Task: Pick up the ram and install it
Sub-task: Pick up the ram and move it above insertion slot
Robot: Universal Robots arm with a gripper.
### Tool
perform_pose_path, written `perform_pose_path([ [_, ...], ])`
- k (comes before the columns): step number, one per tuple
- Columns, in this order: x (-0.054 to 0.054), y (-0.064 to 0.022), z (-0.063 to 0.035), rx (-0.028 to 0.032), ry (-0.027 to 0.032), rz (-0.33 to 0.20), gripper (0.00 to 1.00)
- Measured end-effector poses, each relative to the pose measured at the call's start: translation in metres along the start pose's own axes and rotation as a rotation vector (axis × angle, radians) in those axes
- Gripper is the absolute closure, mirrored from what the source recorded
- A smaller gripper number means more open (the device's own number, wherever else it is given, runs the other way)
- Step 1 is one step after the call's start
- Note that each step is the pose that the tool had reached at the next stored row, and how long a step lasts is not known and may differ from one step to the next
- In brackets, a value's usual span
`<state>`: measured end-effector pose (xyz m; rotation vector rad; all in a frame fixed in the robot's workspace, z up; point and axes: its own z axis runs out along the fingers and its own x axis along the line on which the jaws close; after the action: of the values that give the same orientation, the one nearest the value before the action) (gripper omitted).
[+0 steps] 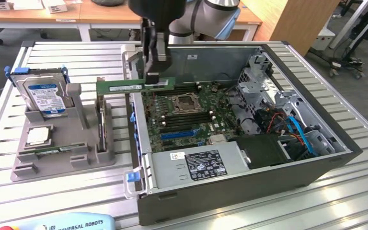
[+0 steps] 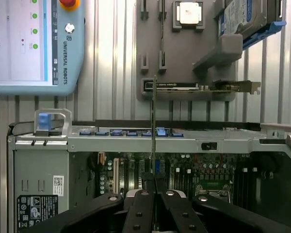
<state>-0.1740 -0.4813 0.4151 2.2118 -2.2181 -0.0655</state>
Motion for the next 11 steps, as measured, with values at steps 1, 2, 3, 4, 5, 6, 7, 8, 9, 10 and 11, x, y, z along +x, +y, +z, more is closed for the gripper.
perform_pose_path([
  [1, 0.0, -0.0034, -0.0001, 0.0, 0.0, 0.0, 0.89],
  [2, 0.0, -0.0069, -0.0003, 0.0, 0.0, 0.0, 0.89],
  [3, 0.0, -0.0103, -0.0003, 0.0, -0.0001, -0.001, 0.89],
  [4, 0.0, -0.0138, -0.0005, 0.0, 0.0, -0.001, 0.89],
  [5, 0.0, -0.0172, -0.0006, 0.0, 0.0, -0.001, 0.89],
  [6, 0.0, -0.0208, -0.0007, 0.0, 0.0, -0.001, 0.89],
  [7, 0.0, -0.0245, -0.0008, 0.0, -0.0001, -0.001, 0.89],
  [8, 0.0, -0.0283, -0.001, 0.0, 0.0, -0.002, 0.89],
  [9, 0.0, -0.0321, -0.0012, -0.0001, 0.0, -0.002, 0.89],
  [10, 0.0, -0.0355, -0.0012, 0.0, 0.0, -0.002, 0.89],
  [11, 0.0, -0.0387, -0.0013, 0.0, 0.0, -0.002, 0.89],
])
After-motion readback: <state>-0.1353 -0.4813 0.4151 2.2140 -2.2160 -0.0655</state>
